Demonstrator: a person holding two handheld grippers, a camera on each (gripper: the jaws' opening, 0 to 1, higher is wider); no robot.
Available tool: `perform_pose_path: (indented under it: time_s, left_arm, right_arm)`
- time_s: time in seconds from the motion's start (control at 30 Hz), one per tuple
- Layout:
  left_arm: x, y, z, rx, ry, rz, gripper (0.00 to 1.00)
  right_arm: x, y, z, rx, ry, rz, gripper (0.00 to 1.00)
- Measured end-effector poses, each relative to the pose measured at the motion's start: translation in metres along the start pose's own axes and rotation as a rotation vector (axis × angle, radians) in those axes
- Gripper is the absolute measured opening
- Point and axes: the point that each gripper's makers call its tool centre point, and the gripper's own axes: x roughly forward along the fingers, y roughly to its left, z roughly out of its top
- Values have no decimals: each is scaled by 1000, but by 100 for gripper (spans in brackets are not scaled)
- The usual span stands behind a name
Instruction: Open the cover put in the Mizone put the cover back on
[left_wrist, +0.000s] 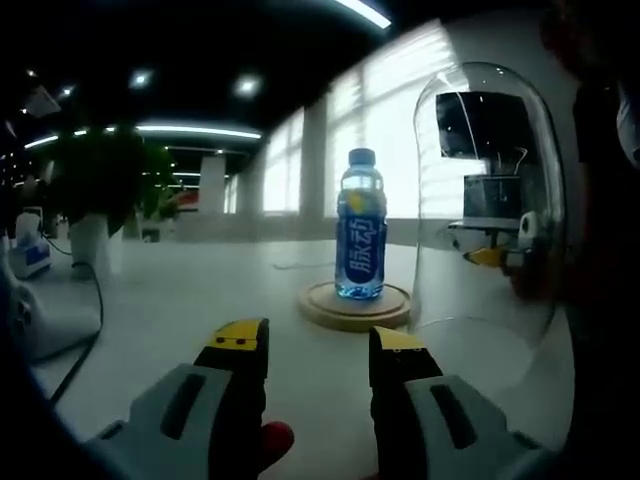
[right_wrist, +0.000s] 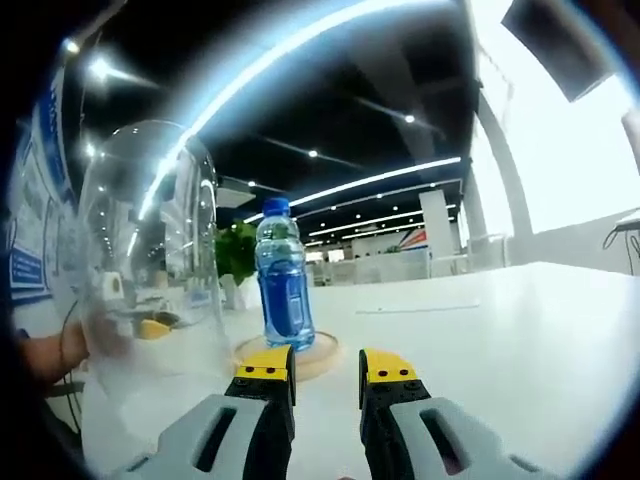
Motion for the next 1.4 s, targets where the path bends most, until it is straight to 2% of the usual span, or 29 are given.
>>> perform_pose_path:
  time_s: [0.03,0.1,0.17,0.33,0.4,0.43,0.5,0.67,0.73,1.1,1.23,1.4]
  left_arm:
    - [0,0,0,0,1,0,33]
    - [0,0,0,0,1,0,33]
    - [0,1,0,0,2,2,33]
    - [0,1,0,1,1,1,33]
    - [0,1,0,1,1,1,33]
    - [0,1,0,1,2,2,33]
    - [0,2,-1,1,2,3,33]
    - [0,1,-1,1,2,3,33]
    - [0,1,-1,2,2,4,33]
    - [0,0,0,-1,-1,-3,33]
    - [-3,2,7,-10,-36,7,33]
    - [-9,2,20,-64,-96,-8,33]
  right_arm:
    - [0,-3,0,-6,1,-14,18]
    - [0,-6,-3,-73,21,-49,18]
    - [2,1,-3,-70,18,-13,18]
    - [1,-4,-3,-41,14,-21,18]
    - [2,-3,-5,-85,32,-31,18]
    - [3,-1,-6,-170,48,-35,19]
    - [4,8,-7,-134,43,10,19]
    - [3,1,-5,-97,31,-11,18]
    - [3,0,-6,-107,34,-18,18]
    - [2,7,-2,-101,28,-6,18]
    - [2,13,0,-141,25,7,19]
    - [3,17,3,-167,20,14,19]
